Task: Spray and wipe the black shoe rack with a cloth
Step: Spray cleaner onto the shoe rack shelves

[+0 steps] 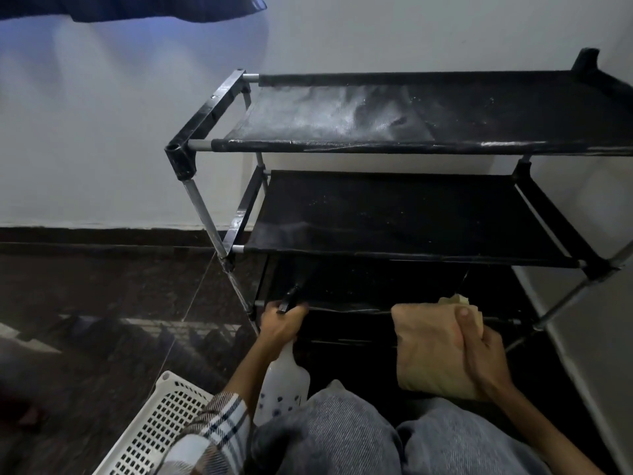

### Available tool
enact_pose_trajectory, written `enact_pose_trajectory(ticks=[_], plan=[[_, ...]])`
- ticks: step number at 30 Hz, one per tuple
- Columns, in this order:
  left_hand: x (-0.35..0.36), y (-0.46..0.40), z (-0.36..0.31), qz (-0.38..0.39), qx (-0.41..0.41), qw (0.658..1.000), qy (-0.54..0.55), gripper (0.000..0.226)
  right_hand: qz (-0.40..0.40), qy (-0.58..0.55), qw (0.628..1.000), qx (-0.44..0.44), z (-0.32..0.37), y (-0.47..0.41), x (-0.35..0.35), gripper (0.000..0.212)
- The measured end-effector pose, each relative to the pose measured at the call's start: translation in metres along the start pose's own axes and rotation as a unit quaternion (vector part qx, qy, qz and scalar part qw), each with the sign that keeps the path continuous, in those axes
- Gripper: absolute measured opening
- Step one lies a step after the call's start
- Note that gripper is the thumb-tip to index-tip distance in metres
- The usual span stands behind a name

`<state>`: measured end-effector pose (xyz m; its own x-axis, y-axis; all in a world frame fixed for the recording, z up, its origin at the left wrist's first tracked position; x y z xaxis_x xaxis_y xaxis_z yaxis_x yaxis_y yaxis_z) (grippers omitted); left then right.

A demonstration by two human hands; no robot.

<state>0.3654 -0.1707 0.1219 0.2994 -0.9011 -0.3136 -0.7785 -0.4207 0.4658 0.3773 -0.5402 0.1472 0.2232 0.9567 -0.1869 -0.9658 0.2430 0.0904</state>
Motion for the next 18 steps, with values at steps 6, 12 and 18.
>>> enact_pose_trajectory(ticks=[6, 12, 18], plan=[[0.021, -0.008, -0.003, 0.077, -0.030, 0.995, -0.060, 0.014, -0.046, -0.015, 0.999, 0.021, -0.010, -0.003, -0.008, 0.038], [0.042, -0.004, -0.005, 0.109, -0.040, 0.991, -0.065, 0.012, -0.077, -0.034, 0.995, 0.051, -0.032, -0.007, -0.018, 0.042], [0.059, 0.001, -0.006, 0.121, -0.012, 0.991, -0.051, 0.010, -0.112, -0.040, 0.991, 0.055, -0.034, -0.005, -0.036, 0.044]])
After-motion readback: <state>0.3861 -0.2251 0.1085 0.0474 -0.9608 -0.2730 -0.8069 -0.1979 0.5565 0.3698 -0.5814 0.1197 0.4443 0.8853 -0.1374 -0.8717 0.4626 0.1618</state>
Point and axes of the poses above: each hand's wrist, its own y-axis away from the middle knuckle, its own x-axis out of the palm, z = x × y, the point moved 9 cm from there along -y, towards the middle knuckle, and after that the axes turned 1 degree about x, right-handed, at the moved point
